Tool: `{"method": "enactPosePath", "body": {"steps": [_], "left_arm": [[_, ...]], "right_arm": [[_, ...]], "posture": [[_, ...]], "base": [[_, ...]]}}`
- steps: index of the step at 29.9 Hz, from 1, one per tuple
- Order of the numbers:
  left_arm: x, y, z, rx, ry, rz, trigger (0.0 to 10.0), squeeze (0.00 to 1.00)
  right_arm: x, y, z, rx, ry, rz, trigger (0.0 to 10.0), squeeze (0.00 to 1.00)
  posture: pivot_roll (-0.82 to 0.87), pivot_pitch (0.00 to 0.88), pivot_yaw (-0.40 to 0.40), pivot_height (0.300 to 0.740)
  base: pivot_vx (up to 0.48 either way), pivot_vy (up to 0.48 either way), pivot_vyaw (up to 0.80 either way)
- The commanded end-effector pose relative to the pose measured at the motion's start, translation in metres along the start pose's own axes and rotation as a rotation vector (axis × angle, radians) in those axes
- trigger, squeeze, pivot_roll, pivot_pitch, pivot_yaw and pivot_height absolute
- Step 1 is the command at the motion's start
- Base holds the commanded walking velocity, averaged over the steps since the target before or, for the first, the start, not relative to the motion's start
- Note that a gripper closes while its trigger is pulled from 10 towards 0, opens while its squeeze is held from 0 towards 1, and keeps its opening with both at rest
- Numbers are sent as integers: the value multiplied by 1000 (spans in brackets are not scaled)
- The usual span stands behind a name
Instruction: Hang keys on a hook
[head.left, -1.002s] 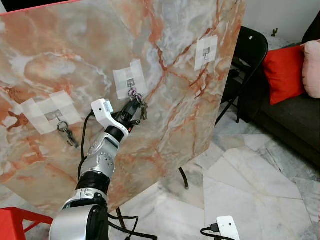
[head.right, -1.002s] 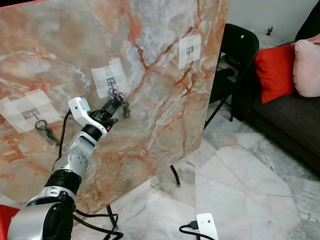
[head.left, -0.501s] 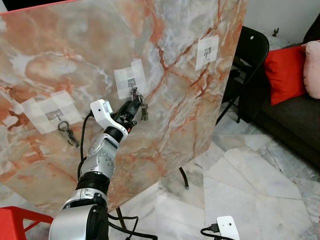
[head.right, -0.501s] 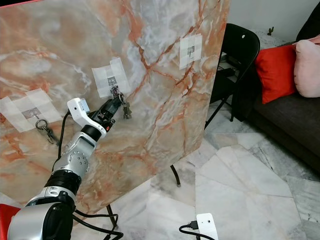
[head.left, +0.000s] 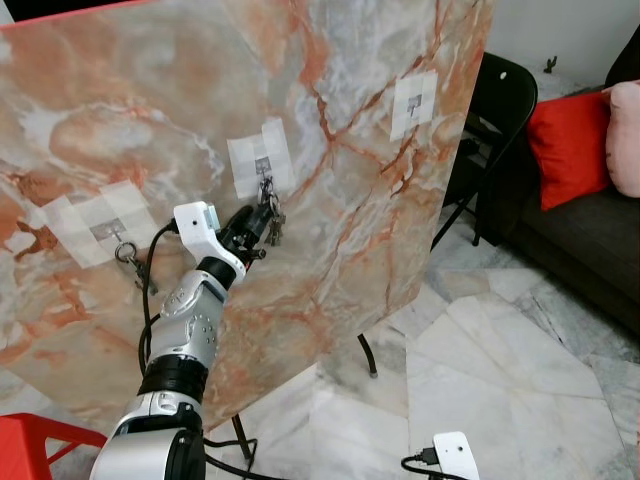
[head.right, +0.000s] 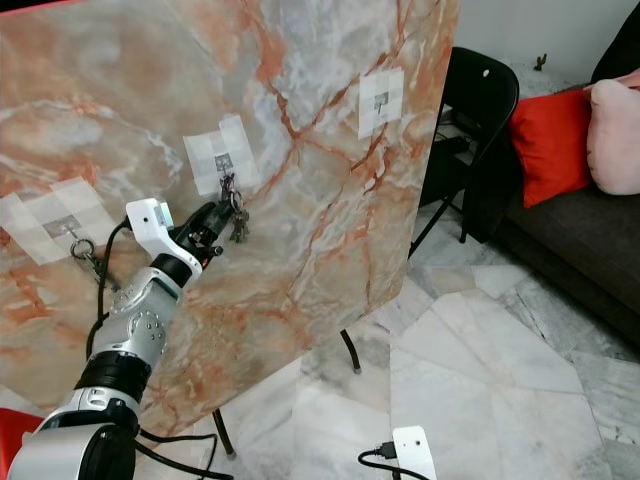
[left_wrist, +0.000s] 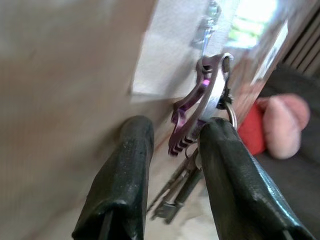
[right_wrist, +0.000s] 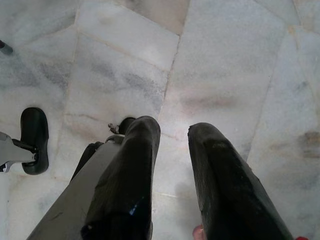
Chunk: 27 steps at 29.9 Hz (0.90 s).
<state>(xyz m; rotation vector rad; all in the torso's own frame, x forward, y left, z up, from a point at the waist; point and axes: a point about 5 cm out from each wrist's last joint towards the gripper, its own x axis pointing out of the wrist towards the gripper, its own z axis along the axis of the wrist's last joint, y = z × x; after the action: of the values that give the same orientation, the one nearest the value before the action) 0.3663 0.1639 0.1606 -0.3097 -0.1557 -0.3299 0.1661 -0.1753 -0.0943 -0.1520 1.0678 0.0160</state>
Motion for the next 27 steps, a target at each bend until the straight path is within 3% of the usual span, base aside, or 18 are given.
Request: {"method": "enactPosePath", "body": {"steps": [1,6,20,23,25,26,27], "left_arm": [[0,-2,12,70,-15,-18,10000,0],[-8,-5,8,178,47,-65,10000,0],[-34,-14,2,360,144,-127,10000,0],[-45,-12,-5,355,168,-119,10000,0],[-65,-9,-21,341,239,-128,10000,0],[-65,-9,-21,341,239,-128,10000,0],[-82,-6,-33,342,308,-137,10000,0]], "right_arm": [[0,0,-1,-3,1,1,10000,0],[0,1,-1,-4,2,1,10000,0],[0,1,-1,-3,4,0,10000,0],[0,1,-1,-3,4,1,10000,0],[0,1,-2,-1,4,2,10000,0],[0,1,-2,-1,4,2,10000,0],[0,1,-2,-1,5,2,10000,0]], "posture": [[10,0,-17,740],[9,0,-13,740],[14,0,-13,740],[14,0,-10,740],[11,0,-8,740],[11,0,-8,740],[13,0,-7,740]], "base": [[0,0,0],[0,0,0],[0,0,0],[0,0,0],[0,0,0],[0,0,0],[0,0,0]]}}
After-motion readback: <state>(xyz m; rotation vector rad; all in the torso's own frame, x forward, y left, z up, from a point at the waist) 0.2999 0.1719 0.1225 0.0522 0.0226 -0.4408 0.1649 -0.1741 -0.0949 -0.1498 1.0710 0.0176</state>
